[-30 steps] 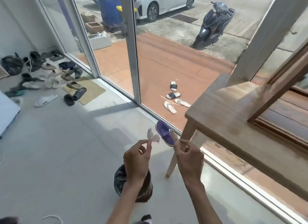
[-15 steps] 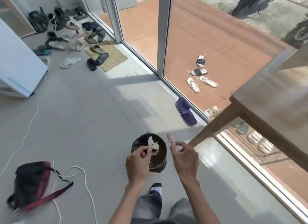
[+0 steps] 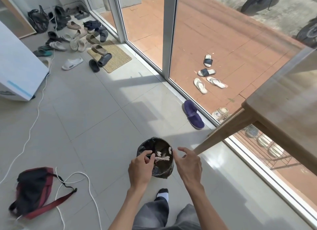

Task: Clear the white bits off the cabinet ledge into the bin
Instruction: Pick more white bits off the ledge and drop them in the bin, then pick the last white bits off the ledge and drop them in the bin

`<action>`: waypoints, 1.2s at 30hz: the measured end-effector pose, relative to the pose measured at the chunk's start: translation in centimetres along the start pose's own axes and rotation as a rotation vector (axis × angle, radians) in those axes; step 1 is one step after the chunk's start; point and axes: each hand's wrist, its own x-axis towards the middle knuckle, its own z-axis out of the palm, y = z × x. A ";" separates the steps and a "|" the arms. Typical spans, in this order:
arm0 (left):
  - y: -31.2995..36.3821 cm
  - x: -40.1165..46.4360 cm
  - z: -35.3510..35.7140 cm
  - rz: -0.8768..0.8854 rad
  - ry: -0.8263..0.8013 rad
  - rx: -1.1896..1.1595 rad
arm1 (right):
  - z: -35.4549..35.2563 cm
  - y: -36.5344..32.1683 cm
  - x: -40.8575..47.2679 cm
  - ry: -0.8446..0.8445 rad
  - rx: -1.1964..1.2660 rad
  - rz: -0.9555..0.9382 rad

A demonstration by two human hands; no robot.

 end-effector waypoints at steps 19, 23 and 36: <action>12.7 0.0 -1.5 0.348 -0.021 -0.170 | -11.4 -0.8 1.4 0.274 0.217 -0.083; 17.9 -1.2 -0.8 0.496 -0.068 -0.196 | -16.5 -0.2 1.8 0.402 0.274 -0.075; 34.1 -9.5 7.6 0.821 -0.231 -0.317 | -33.6 8.1 1.1 0.777 0.359 0.011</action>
